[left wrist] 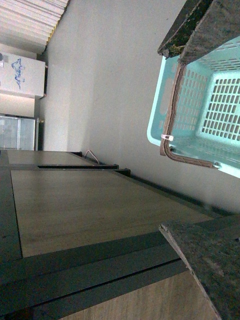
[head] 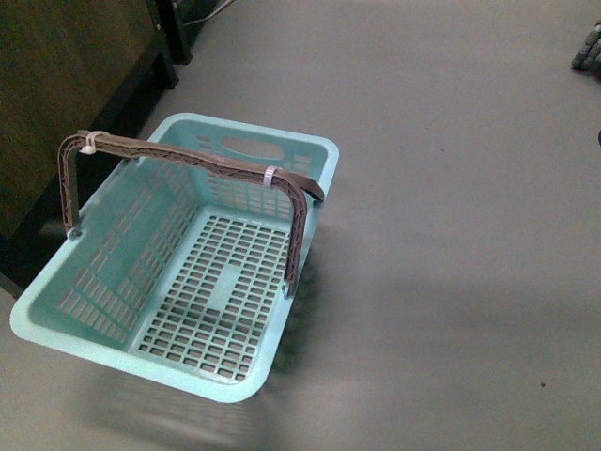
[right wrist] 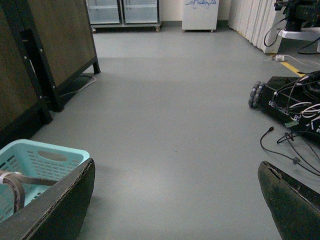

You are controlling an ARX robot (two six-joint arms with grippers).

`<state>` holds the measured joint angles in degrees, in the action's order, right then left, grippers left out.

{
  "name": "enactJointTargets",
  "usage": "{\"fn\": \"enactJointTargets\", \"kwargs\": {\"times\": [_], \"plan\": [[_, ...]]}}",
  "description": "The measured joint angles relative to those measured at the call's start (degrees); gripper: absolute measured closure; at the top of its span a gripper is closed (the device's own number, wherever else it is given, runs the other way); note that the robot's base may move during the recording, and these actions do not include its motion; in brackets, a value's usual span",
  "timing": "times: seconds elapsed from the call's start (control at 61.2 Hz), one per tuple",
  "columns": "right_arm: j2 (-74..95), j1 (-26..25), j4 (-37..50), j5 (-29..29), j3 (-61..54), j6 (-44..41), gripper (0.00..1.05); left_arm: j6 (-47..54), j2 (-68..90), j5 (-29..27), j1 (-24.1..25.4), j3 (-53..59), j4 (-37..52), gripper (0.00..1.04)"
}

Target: Pick lemon and mango into basket

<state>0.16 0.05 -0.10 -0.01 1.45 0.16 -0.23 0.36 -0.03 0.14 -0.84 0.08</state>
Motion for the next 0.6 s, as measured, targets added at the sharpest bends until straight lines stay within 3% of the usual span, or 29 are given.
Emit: {"fn": "enactJointTargets", "kwargs": {"times": [0.604], "plan": [[0.0, 0.0, 0.0, 0.0, 0.0, 0.0, 0.09, 0.0, 0.0, 0.0, 0.0, 0.0, 0.0, 0.07]]}}
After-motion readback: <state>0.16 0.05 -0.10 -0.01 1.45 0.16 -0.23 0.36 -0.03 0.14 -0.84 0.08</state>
